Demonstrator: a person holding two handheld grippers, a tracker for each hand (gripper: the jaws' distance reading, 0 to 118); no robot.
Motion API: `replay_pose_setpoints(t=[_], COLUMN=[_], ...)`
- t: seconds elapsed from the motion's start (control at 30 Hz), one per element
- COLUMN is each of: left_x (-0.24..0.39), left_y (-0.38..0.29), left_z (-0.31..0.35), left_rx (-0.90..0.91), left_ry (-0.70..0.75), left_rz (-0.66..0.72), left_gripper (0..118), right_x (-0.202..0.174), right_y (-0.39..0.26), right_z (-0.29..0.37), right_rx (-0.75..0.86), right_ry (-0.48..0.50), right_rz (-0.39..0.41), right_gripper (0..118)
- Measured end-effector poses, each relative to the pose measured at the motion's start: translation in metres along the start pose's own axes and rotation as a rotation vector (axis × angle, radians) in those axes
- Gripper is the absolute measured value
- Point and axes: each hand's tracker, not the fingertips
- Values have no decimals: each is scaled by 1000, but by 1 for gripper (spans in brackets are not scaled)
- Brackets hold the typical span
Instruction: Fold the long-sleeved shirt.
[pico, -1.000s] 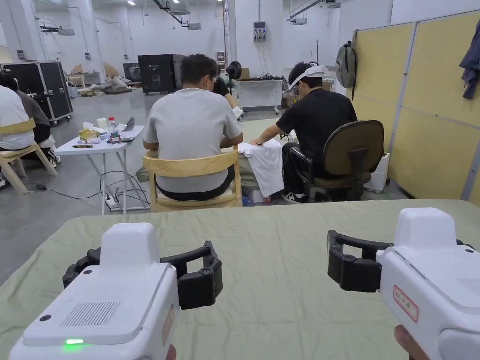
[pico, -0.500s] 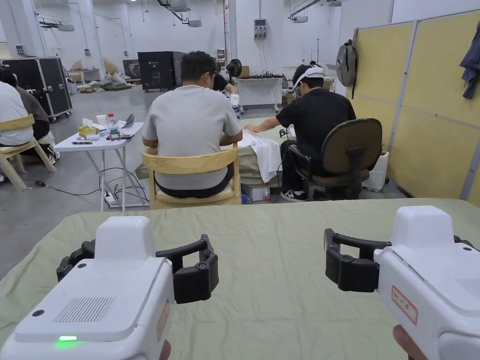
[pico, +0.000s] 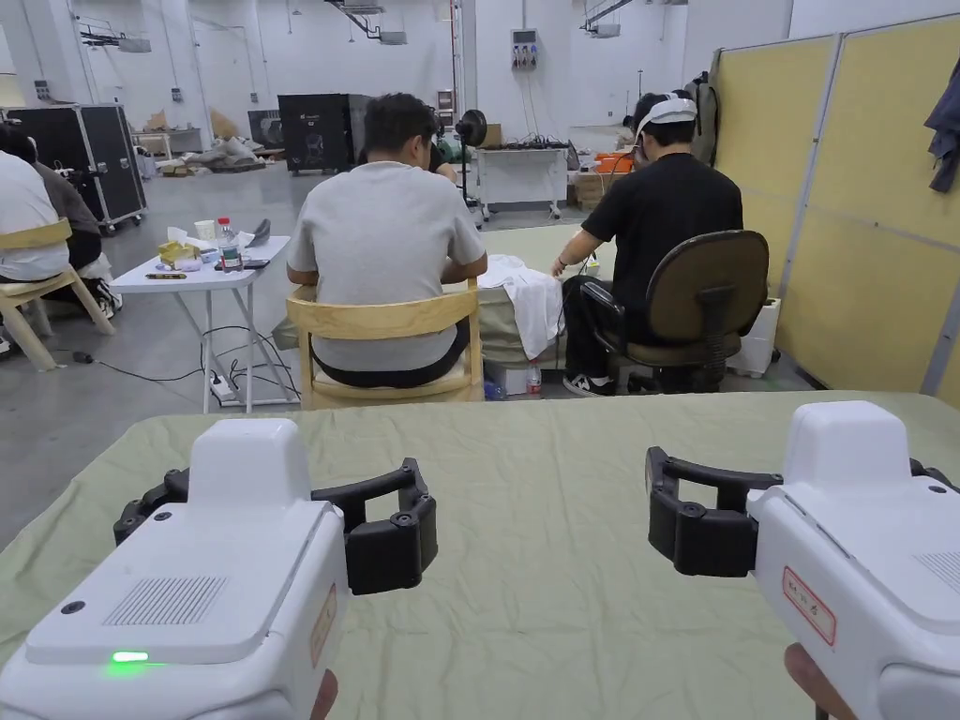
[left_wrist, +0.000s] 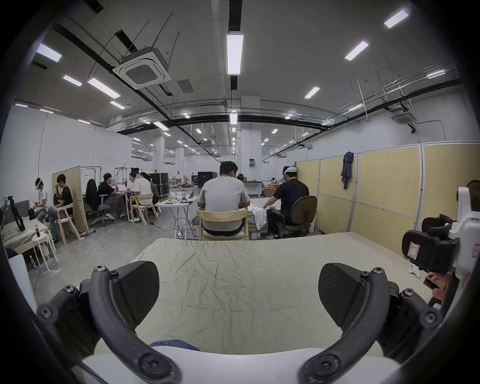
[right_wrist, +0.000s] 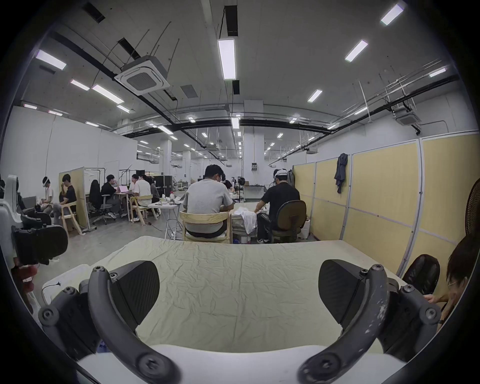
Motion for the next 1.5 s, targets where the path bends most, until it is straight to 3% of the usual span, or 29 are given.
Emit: replay_pose_setpoints(t=[0.67,0.83,1.2,1.5], left_x=[-3,-1,0,0], left_y=[-1,-2,0,-3], left_z=[0,0,0,1], left_rx=[37,68,54,44], left_ry=[-14,3,-3,-33], left_rz=[22,2,9,23], left_gripper=[118,118,118,118], right_x=[-3,-1,-3,0], right_y=[0,-2,-1,0], right_z=[0,-2,0,-1], right_rx=[8,-11,-1,-21], right_ry=[8,48,49,63], right_rz=[5,-50,-30,-79], right_gripper=[118,118,118,118])
